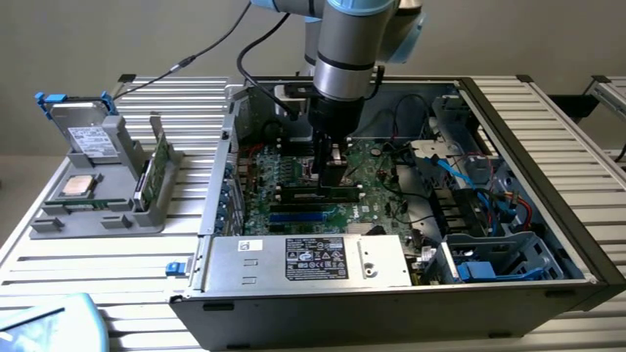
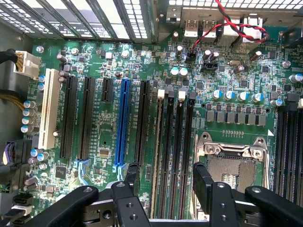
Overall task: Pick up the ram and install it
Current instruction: 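Press down the ram until it locks into place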
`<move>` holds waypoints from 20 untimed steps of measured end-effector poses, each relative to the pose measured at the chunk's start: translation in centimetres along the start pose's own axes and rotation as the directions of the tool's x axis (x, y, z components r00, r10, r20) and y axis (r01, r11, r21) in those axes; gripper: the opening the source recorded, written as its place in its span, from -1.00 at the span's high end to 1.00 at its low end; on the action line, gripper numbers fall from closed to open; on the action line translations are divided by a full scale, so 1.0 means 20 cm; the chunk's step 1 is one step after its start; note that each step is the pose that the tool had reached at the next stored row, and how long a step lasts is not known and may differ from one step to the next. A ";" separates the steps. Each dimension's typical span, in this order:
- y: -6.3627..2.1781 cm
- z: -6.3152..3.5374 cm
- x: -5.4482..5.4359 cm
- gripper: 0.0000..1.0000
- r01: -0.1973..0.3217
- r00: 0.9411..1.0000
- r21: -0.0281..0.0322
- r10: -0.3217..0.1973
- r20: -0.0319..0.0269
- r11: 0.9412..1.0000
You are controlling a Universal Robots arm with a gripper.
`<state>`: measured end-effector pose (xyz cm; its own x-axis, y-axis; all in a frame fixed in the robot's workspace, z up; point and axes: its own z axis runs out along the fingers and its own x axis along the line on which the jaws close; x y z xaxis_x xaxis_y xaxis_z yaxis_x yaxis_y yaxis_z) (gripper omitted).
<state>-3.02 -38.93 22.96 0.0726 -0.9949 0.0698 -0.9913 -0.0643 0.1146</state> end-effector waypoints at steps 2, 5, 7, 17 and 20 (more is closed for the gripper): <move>0.000 0.000 0.00 -0.15 0.000 1.000 0.000 0.000 0.000 1.000; 0.000 0.000 0.00 0.02 0.000 1.000 -0.001 0.000 0.000 1.000; 0.000 0.000 0.00 0.15 0.000 1.000 -0.001 0.000 0.000 1.000; 0.001 -0.006 0.00 0.63 0.000 1.000 -0.001 0.000 0.000 1.000; 0.006 -0.054 0.00 0.63 0.000 1.000 -0.001 0.000 0.000 1.000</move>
<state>-3.02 -38.94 24.04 0.0726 -0.9949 0.0701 -0.9913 -0.0642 0.1153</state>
